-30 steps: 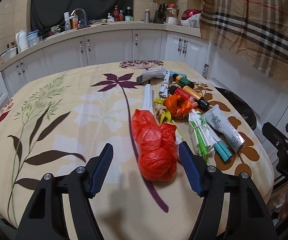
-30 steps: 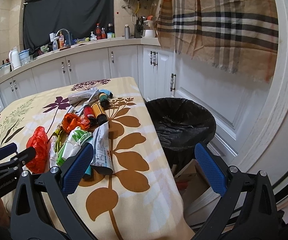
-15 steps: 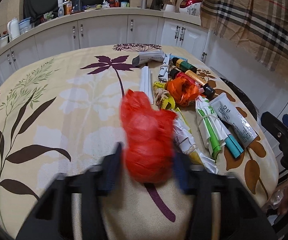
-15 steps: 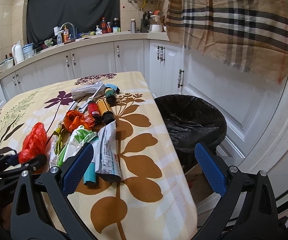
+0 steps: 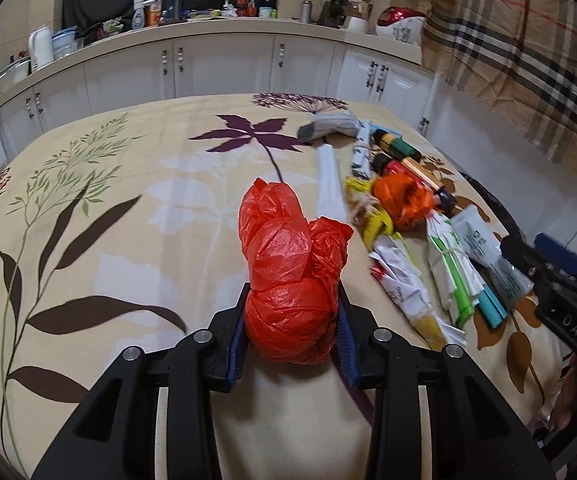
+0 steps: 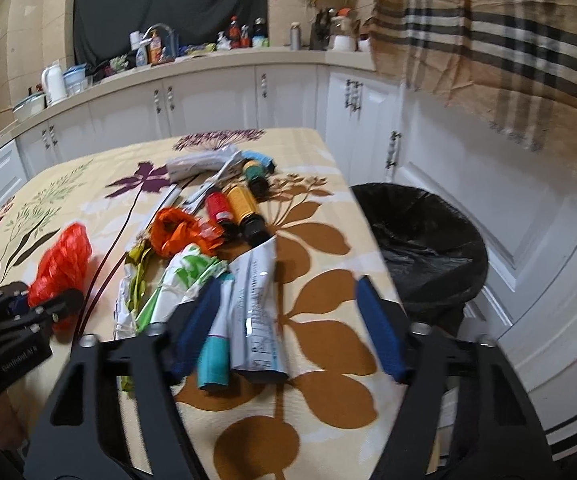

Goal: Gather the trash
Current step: 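Grasp the red plastic bag with the left tool while the right tool grasps a white toothpaste tube, then carry both items over the black bin and open both tools to drop them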

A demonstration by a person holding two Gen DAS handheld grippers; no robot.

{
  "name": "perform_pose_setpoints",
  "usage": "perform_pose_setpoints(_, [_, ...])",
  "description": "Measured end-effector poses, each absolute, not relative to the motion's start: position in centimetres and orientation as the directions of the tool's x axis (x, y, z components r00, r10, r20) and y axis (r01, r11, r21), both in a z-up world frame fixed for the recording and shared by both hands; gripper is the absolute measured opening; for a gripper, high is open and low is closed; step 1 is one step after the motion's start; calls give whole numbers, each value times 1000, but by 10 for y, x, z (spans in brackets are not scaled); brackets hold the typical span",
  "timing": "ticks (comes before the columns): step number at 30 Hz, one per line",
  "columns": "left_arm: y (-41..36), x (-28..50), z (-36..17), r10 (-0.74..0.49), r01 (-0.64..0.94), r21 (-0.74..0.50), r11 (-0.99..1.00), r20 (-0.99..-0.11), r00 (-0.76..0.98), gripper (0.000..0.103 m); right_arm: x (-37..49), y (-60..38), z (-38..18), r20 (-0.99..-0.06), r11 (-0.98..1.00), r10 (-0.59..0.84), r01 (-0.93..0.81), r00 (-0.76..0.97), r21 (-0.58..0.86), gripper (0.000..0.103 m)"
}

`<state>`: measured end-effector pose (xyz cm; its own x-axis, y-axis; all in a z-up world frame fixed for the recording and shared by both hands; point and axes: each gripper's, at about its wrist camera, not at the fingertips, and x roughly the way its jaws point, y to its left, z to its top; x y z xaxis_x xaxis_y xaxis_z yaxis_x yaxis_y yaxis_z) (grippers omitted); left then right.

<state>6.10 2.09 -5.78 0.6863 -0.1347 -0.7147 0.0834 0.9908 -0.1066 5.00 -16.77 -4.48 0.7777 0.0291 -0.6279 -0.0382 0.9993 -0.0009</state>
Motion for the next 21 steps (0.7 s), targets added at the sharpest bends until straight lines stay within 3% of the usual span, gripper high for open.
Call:
perform_pose_setpoints(6, [27, 66, -55, -131, 66, -118, 991, -717, 685, 38, 56, -157, -55, -679, 995, 78, -99, 730, 9, 22])
perform_pose_setpoints(21, [3, 82, -24, -161, 111, -118, 987, -656, 737, 38, 60, -182, -25, -598, 999, 35, -33, 801, 14, 17])
